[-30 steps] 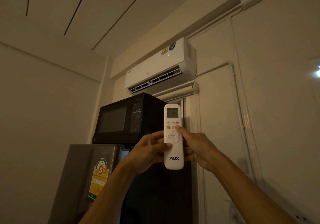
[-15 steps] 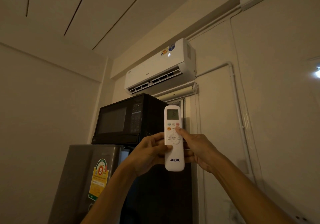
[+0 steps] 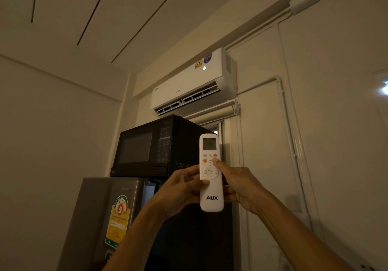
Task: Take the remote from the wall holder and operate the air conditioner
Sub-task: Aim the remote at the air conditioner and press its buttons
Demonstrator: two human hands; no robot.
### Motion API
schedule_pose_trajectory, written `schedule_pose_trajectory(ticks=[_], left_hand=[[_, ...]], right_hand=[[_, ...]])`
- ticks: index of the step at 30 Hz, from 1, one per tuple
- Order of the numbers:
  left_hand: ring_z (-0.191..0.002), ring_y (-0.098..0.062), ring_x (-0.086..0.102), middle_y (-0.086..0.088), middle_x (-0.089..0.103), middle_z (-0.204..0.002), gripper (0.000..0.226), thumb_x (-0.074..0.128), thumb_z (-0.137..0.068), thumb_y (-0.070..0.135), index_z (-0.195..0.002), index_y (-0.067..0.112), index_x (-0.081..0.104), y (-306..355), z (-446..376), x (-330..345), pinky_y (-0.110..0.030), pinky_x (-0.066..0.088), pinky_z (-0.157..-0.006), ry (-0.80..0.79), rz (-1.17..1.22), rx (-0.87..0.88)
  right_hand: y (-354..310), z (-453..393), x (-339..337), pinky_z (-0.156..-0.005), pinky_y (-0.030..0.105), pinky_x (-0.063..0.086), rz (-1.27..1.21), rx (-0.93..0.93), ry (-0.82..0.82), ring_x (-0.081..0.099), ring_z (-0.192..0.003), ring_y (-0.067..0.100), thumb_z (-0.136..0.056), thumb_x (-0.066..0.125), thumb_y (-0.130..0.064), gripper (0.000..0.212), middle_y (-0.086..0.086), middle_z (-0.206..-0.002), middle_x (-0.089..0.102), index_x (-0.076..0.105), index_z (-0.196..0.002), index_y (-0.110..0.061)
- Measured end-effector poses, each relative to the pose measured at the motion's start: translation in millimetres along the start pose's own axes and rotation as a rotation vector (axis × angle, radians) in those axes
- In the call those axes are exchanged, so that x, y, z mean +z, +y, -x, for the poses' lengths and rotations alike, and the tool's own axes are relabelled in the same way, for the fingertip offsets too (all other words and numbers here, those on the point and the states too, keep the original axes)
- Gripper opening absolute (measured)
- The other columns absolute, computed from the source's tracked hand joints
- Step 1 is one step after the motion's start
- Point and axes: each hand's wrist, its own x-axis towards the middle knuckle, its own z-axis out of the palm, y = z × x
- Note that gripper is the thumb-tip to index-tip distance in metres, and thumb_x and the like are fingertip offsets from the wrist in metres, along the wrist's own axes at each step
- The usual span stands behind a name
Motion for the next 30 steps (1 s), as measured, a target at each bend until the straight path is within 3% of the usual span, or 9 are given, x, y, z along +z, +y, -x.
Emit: schedule_pose_trajectory(ticks=[7, 14, 20, 30], left_hand=[[-0.102, -0.02, 0.068, 0.002, 0.075, -0.104, 0.039, 0.05, -0.089, -0.001, -0.117, 0.025, 0.054, -1.4, -2.4, -0.6, -0.031, 0.06, -0.072, -0.008, -0.017, 0.004], [-0.104, -0.021, 0.068, 0.002, 0.074, -0.106, 0.04, 0.057, -0.081, 0.007, -0.116, 0.027, 0.055, -1.4, -3.4, -0.8, -0.032, 0.06, -0.073, -0.035, 0.017, 0.003], [-0.102, -0.019, 0.069, 0.003, 0.075, -0.105, 0.042, 0.059, -0.078, 0.009, -0.116, 0.027, 0.054, -1.7, -4.1, -2.0, -0.03, 0.06, -0.071, -0.036, 0.015, -0.002], [-0.101, -0.018, 0.069, 0.004, 0.075, -0.104, 0.04, 0.052, -0.086, 0.002, -0.117, 0.027, 0.053, -1.8, -2.8, -4.1, -0.031, 0.06, -0.072, -0.02, 0.002, -0.007]], right_hand=[[0.0, -1.1, -0.2, -0.058, 0.035, 0.057, 0.001, 0.0, -0.002, 0.069, -0.077, 0.025, -0.083, 0.057, -0.042, 0.036, 0.011, -0.097, 0.069, 0.059, -0.106, -0.014], [0.4, -4.3, -2.5, -0.051, 0.031, 0.054, 0.007, -0.009, -0.003, 0.068, -0.071, 0.021, -0.083, 0.058, -0.04, 0.027, 0.007, -0.088, 0.068, 0.059, -0.097, -0.017], [4.2, -7.0, -2.1, -0.059, 0.037, 0.057, -0.008, -0.003, -0.006, 0.07, -0.077, 0.026, -0.082, 0.058, -0.042, 0.024, 0.01, -0.093, 0.068, 0.059, -0.092, -0.02], [3.8, -7.1, -0.9, -0.057, 0.036, 0.057, -0.009, 0.004, -0.021, 0.069, -0.076, 0.025, -0.083, 0.057, -0.042, 0.028, 0.01, -0.095, 0.068, 0.058, -0.099, -0.019]])
